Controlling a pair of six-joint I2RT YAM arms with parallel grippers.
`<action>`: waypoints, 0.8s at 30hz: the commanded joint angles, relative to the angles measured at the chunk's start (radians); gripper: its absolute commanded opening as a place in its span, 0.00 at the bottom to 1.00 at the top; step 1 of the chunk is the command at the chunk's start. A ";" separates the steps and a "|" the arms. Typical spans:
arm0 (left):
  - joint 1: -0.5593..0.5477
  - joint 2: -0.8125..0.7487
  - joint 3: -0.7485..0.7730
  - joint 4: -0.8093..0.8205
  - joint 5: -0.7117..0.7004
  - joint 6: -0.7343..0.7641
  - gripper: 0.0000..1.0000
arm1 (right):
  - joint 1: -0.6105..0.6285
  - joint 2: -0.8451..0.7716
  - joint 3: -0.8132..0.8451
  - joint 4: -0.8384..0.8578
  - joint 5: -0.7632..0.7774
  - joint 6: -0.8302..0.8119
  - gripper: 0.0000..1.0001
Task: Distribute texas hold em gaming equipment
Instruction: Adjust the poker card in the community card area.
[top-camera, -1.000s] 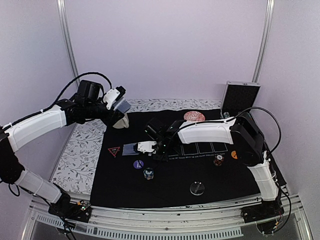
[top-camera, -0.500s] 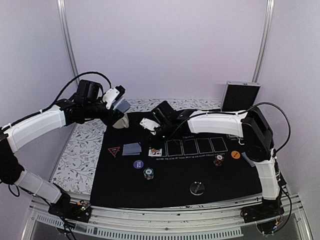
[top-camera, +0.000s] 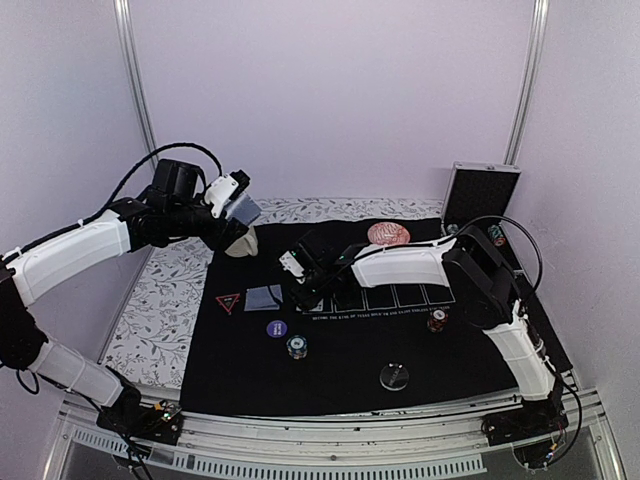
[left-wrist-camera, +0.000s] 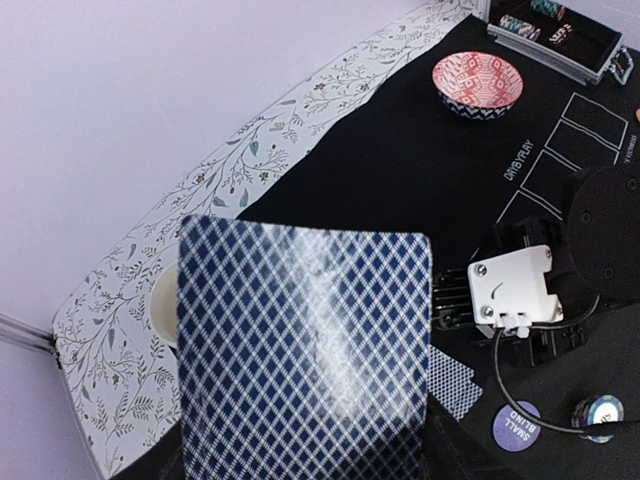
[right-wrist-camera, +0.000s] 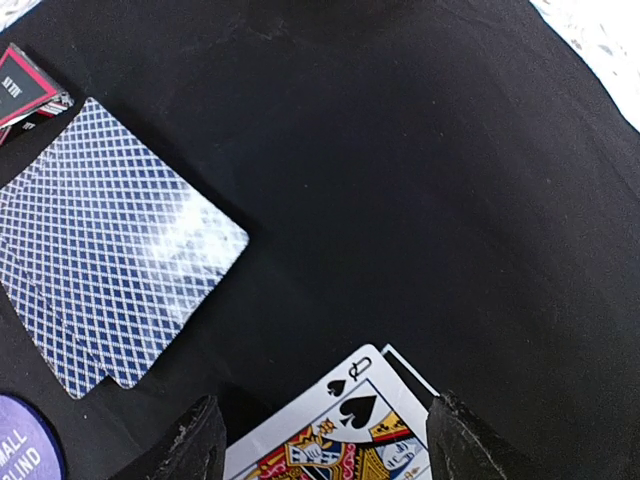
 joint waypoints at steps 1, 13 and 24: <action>0.013 -0.027 0.020 0.019 0.017 0.005 0.60 | 0.019 0.056 0.022 -0.007 0.067 0.005 0.71; 0.013 -0.026 0.020 0.019 0.018 0.005 0.60 | 0.019 -0.025 -0.104 -0.024 0.164 -0.001 0.71; 0.013 -0.024 0.020 0.018 0.023 0.005 0.60 | 0.017 -0.075 -0.115 -0.014 0.202 -0.058 0.70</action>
